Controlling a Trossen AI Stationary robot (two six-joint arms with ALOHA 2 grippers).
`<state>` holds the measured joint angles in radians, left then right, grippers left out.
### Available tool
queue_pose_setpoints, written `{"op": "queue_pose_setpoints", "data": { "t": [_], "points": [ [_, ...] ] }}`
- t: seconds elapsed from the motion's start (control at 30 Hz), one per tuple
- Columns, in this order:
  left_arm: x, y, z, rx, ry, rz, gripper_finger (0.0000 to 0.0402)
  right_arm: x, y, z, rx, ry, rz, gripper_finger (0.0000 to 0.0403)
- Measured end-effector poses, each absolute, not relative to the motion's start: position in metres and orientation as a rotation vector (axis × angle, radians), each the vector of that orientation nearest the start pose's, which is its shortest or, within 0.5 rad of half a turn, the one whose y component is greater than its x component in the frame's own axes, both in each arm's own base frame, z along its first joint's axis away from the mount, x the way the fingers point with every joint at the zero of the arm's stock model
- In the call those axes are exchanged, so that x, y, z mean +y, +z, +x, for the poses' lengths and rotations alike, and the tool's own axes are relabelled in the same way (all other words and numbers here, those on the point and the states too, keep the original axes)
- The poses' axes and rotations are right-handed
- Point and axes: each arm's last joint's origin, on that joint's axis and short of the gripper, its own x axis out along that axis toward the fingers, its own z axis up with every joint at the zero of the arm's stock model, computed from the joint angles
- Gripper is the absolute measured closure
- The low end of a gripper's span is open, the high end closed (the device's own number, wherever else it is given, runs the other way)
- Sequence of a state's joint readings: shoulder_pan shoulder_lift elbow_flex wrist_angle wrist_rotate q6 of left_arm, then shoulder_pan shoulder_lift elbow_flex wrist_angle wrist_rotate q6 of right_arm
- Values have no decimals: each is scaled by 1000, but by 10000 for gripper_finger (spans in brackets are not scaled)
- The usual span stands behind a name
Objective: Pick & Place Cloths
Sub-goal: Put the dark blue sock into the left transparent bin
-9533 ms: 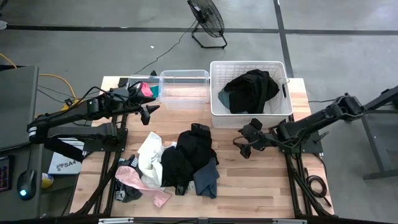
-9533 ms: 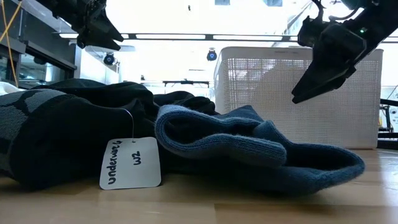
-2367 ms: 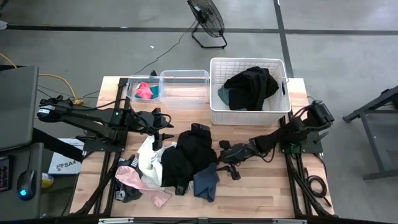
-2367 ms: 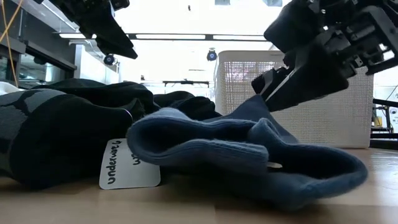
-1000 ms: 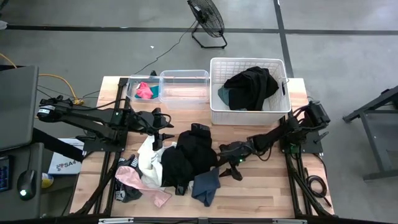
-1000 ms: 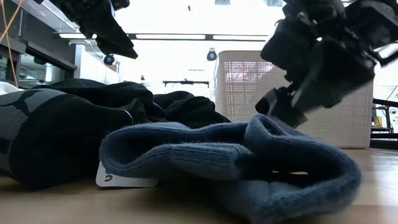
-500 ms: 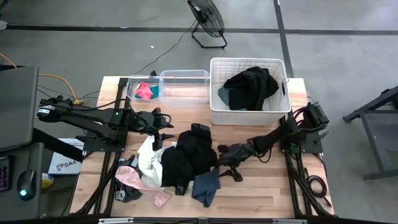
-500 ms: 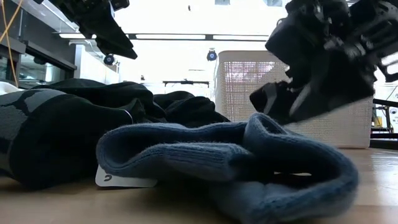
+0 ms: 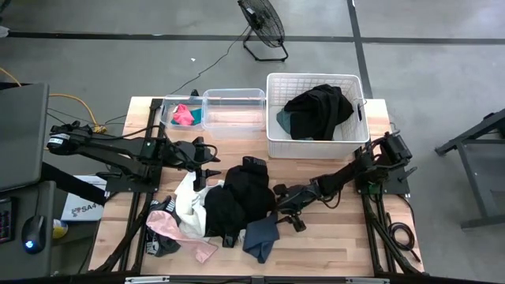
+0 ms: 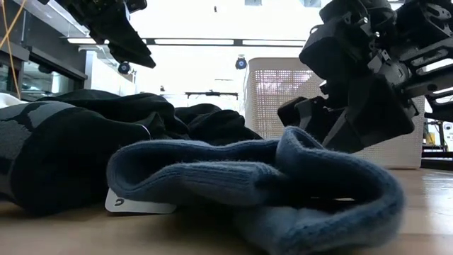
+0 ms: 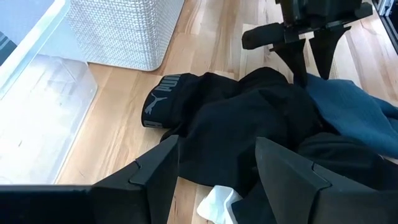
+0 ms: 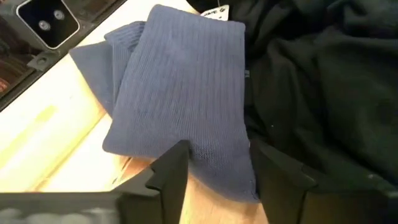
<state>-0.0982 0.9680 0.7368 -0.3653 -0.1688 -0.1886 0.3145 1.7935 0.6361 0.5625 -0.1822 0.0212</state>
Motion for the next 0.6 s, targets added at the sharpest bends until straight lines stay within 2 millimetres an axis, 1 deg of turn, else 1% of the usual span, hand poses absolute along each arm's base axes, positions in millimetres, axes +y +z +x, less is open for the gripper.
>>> {"op": "queue_pose_setpoints", "data": {
  "t": [0.1,0.3,0.33,0.47,0.6],
  "points": [
    [-15,269,202,582,124,-104,195,101,104,292,643,472,-18,285],
    [-15,269,202,581,125,-107,195,100,99,289,703,468,-13,380],
    [-15,269,202,581,125,-107,195,100,99,289,706,467,-8,390],
    [-15,269,202,581,125,-107,195,100,99,289,721,462,35,398],
    [-15,270,202,574,124,-108,195,99,107,288,717,461,75,399]
  ]
}}
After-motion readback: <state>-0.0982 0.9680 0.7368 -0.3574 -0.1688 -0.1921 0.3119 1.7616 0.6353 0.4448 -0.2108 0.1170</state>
